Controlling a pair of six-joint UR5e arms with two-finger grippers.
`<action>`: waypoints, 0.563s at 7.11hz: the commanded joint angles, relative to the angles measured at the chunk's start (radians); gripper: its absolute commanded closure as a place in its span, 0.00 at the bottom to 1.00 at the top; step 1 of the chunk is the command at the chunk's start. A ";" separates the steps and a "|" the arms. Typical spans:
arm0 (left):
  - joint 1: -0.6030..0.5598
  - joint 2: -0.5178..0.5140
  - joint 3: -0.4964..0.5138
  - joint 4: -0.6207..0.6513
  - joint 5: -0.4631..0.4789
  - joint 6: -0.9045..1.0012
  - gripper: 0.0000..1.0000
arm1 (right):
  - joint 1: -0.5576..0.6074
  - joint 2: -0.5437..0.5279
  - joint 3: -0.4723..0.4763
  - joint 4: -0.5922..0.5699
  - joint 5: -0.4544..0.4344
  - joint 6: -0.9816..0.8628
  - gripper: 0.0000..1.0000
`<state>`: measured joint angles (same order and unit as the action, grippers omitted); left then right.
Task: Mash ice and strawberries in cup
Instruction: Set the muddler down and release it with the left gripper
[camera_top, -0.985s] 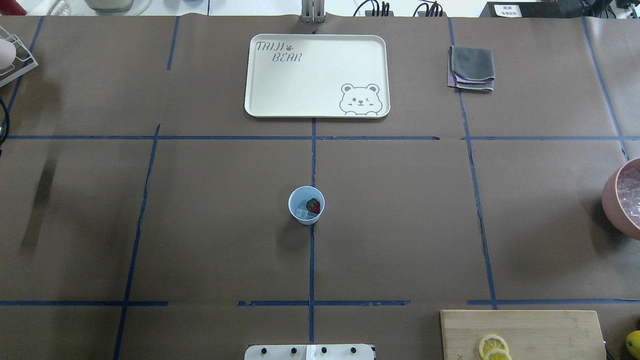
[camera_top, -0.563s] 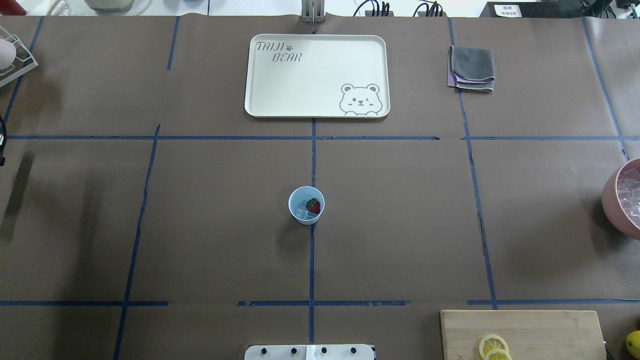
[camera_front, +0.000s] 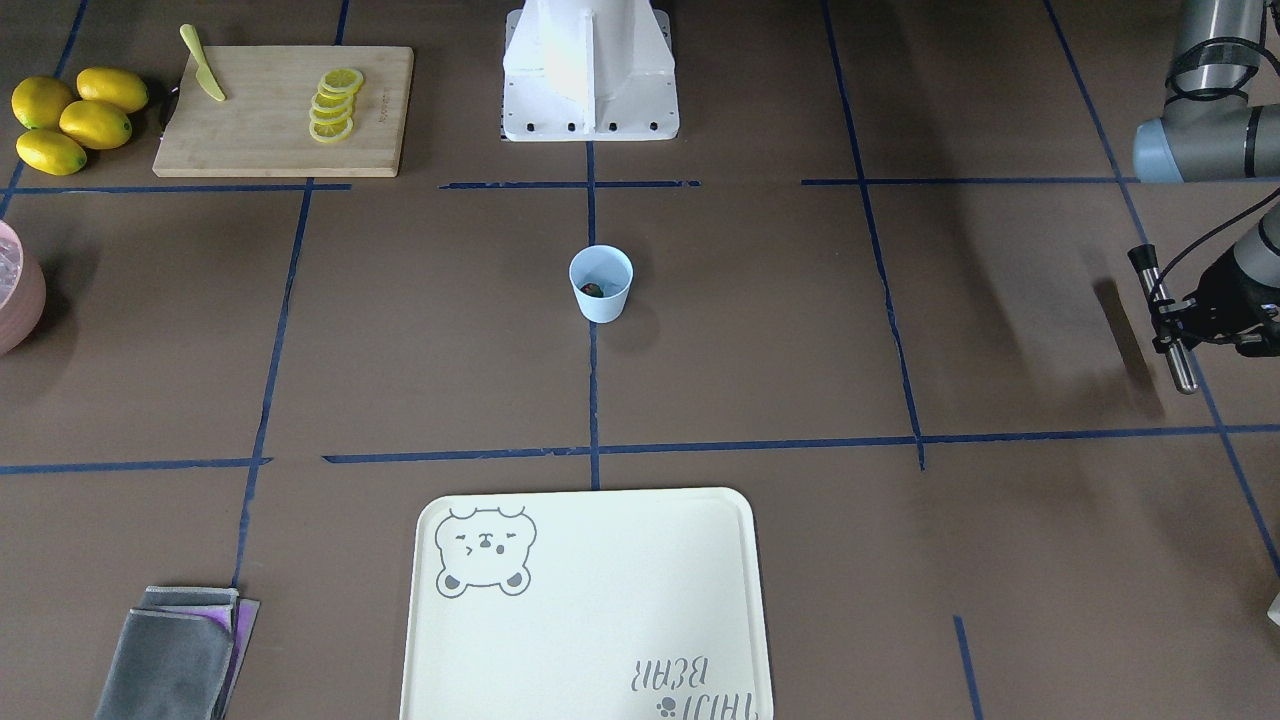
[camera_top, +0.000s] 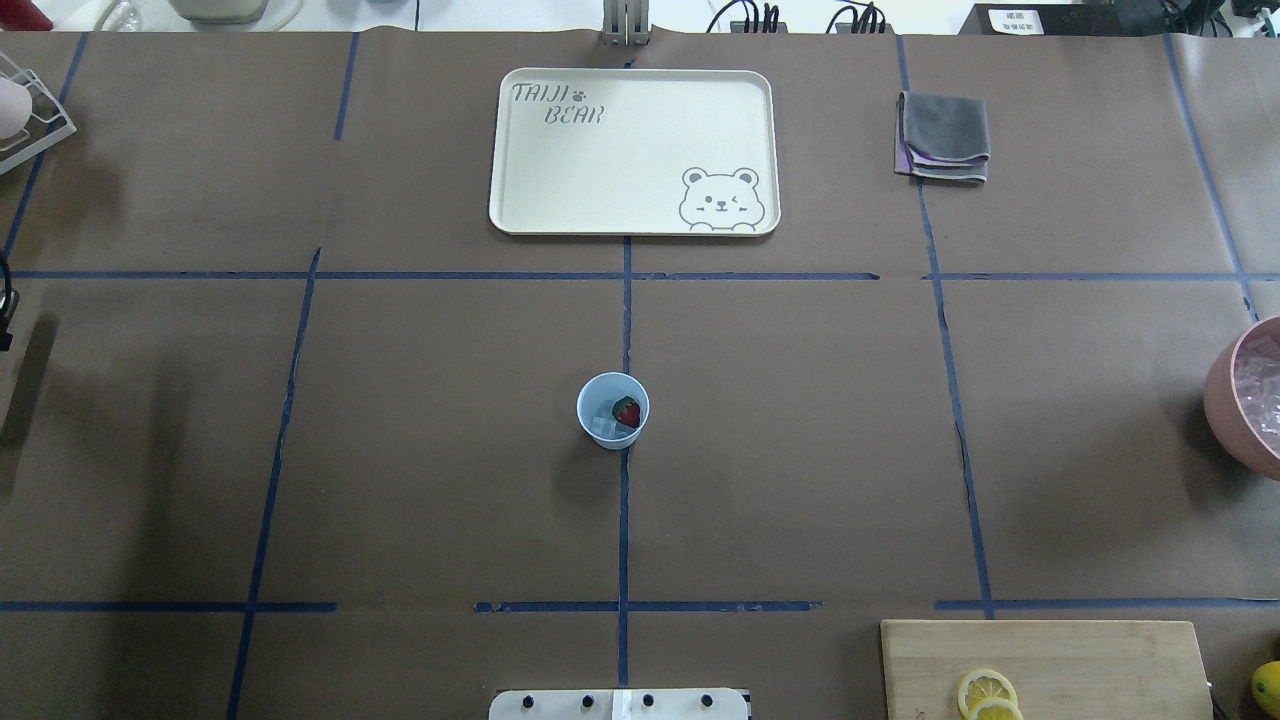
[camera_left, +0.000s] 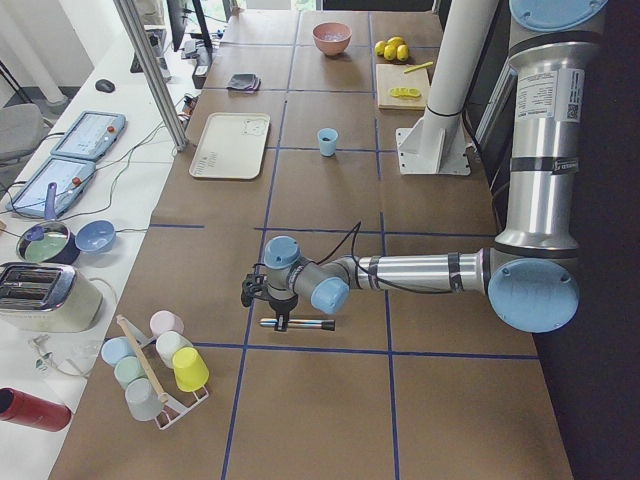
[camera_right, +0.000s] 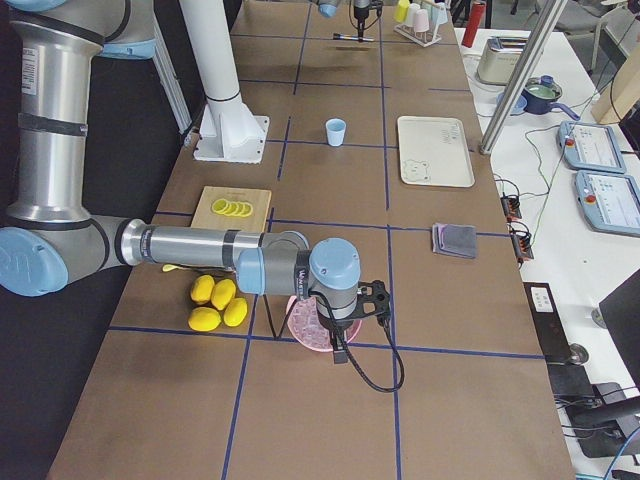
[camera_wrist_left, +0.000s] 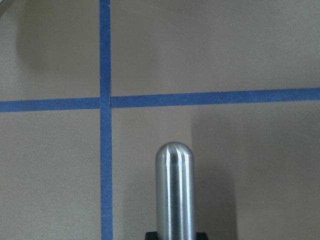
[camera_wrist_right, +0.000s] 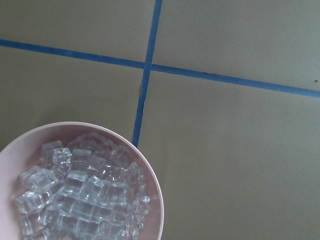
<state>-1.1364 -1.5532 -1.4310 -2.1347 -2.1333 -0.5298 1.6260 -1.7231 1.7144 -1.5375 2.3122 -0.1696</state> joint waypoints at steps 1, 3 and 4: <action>0.006 0.002 0.004 -0.001 0.000 0.013 0.78 | 0.000 0.000 0.001 -0.001 -0.001 0.001 0.00; 0.017 0.002 0.006 -0.001 0.001 0.011 0.00 | 0.000 0.000 0.001 0.000 0.001 0.001 0.00; 0.015 0.001 0.004 -0.001 0.000 0.011 0.00 | 0.000 0.000 0.001 -0.001 0.001 0.001 0.00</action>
<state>-1.1219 -1.5510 -1.4261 -2.1353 -2.1331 -0.5185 1.6260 -1.7226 1.7150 -1.5375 2.3127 -0.1688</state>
